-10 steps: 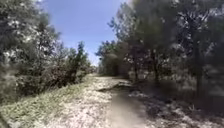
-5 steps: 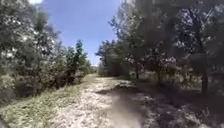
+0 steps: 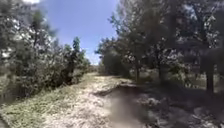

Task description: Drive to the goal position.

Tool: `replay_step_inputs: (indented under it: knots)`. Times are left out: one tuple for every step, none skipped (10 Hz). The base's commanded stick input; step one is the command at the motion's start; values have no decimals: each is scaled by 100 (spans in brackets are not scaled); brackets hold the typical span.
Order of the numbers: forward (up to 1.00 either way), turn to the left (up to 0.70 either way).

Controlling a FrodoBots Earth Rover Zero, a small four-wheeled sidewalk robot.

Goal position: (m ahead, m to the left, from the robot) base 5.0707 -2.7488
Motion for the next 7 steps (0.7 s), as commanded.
replay_step_inputs:
  knots:
    - [50,0]
    - [50,0]
    - [50,0]
    - [50,0]
    - [50,0]
    - [50,0]
    - [50,0]
